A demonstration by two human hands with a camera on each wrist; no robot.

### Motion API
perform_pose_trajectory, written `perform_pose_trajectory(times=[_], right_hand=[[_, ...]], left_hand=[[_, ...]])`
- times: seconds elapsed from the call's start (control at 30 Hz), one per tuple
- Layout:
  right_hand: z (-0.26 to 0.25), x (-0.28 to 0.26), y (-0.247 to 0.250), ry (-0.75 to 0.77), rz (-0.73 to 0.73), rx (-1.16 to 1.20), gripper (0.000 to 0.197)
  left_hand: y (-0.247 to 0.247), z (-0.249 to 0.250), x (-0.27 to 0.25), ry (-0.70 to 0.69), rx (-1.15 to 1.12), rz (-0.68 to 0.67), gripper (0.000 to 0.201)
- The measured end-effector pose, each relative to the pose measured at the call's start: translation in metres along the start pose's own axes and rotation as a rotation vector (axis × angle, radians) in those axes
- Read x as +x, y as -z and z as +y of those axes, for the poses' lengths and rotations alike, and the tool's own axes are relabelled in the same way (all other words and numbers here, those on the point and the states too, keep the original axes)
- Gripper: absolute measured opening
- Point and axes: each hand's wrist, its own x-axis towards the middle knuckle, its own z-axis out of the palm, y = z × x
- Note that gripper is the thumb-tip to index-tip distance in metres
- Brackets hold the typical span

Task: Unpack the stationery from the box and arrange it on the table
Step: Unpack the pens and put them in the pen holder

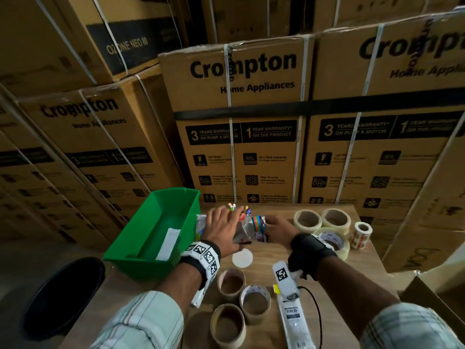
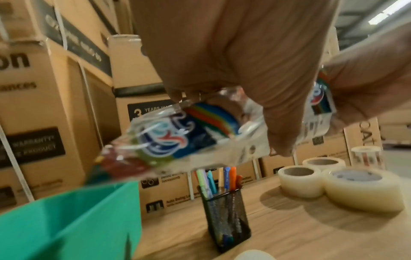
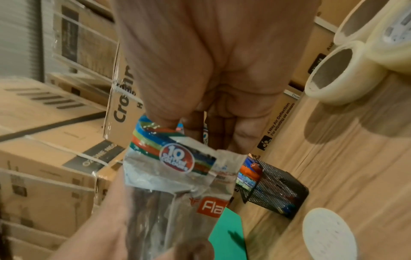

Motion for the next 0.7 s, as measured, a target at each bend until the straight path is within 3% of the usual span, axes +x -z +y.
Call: perform_pose_trajectory(times=[0.23,0.37,0.5,0.7], right_hand=[[0.029,-0.001,-0.001,-0.034,-0.025,0.228,0.019],[0.041,-0.011,-0.009,-0.056,-0.088,0.324,0.025],[0.055,-0.002,-0.02,-0.125,-0.05,0.453,0.027],[0.049,0.005,-0.026,-0.172,-0.052,0.356,0.028]], left_hand=[[0.017,0.026,-0.001,0.0,0.16,-0.028,0.087],[0.015,0.039,-0.009,0.0,0.23,-0.07,0.086],[0.017,0.04,-0.017,-0.001,0.254,-0.075,0.085],[0.022,0.029,-0.018,0.038,0.218,-0.077,0.086]])
